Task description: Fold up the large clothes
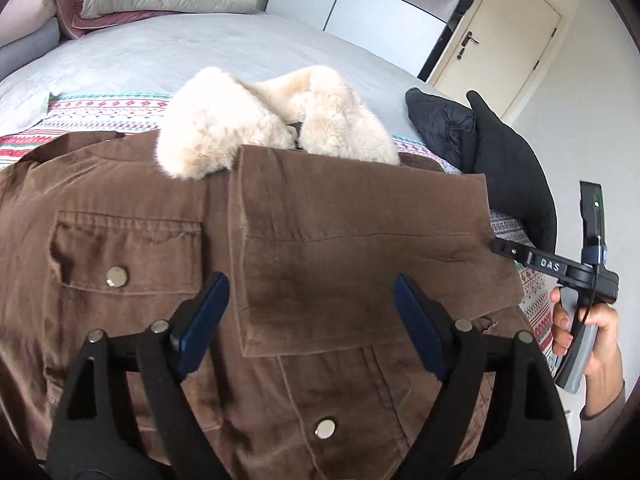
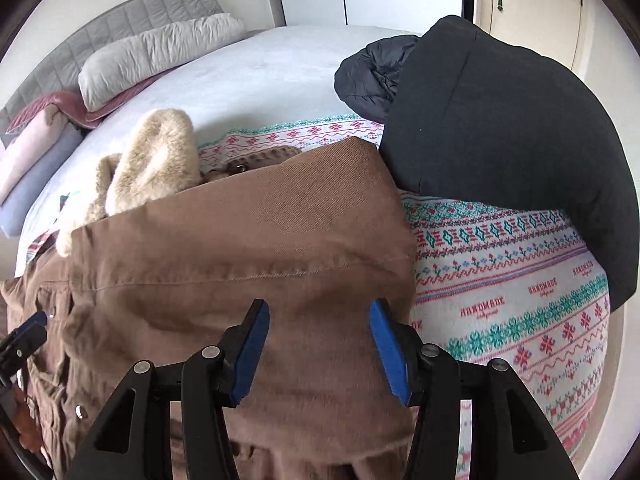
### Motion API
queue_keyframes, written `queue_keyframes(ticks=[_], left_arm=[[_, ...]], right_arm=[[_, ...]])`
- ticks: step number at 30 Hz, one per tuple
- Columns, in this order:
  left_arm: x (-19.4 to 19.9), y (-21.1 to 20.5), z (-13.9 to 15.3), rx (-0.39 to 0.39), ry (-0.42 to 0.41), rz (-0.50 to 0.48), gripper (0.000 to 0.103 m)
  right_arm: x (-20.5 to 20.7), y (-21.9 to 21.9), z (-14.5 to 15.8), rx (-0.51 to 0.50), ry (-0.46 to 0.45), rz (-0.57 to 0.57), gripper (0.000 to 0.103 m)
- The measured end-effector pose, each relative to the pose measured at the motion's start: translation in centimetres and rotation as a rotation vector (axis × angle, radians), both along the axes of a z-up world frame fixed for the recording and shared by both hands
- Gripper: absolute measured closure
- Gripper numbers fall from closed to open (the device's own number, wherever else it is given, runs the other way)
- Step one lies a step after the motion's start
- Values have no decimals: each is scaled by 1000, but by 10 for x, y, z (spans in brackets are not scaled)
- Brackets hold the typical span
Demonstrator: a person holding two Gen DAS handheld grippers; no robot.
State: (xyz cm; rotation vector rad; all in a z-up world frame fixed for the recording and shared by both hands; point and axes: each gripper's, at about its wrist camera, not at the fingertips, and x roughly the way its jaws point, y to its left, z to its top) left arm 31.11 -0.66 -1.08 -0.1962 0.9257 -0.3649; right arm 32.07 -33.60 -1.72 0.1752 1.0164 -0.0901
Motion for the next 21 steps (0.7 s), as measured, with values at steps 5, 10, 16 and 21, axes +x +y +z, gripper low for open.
queue_keyframes(ticks=[5,10,16,21], left_arm=[[-22,46,13,61,104,173,18],[-49,97,23,48,153,260,18],[-80,152,31,96,178,275,18],[-98,212,36,113,170,348,18]], right_arm=[[-49,16,22,4,26,-53,26],[-89,43,36,-56,47,-61,23],[-110,65,40,-97,25,-27,22],[-110,72,41,-92,7,-19,22]])
